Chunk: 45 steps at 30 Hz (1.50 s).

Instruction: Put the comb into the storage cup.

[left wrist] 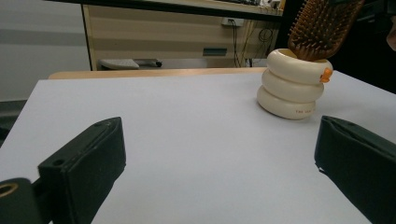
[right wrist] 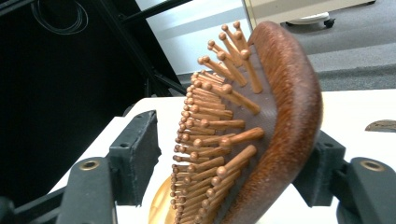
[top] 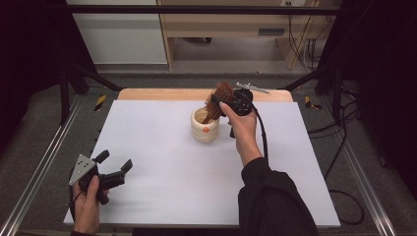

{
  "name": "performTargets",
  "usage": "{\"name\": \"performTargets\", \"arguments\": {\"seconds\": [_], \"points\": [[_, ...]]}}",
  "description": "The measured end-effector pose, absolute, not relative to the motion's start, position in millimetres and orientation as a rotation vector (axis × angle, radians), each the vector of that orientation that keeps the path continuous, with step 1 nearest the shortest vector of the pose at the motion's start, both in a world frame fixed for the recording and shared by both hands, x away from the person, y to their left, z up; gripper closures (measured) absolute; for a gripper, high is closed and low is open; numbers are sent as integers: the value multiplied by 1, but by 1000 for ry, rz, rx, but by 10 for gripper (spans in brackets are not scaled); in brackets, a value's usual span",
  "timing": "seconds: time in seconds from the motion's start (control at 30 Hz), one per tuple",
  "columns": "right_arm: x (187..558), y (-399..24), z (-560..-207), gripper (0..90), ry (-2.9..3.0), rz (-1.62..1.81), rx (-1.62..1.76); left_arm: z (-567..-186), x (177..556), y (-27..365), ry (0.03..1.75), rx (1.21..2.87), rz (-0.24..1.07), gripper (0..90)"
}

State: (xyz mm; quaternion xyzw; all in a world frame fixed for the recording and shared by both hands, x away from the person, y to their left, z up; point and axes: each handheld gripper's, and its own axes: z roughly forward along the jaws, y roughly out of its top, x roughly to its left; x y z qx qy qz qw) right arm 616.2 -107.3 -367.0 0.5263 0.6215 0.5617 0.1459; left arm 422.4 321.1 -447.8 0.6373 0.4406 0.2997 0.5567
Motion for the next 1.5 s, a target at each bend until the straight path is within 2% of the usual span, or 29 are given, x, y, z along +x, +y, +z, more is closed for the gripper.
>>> {"name": "performTargets", "arguments": {"seconds": [0.2,0.3,1.5], "points": [[616,-105,-366,168,1791,1569,1518,-448,422,321,1042,1502,708,21],[614,-104,-365,132,1788,1554,1509,-448,422,321,1041,1503,708,21],[582,-120,-337,73,1767,1452,1332,-447,420,326,1057,1485,738,20]]}}
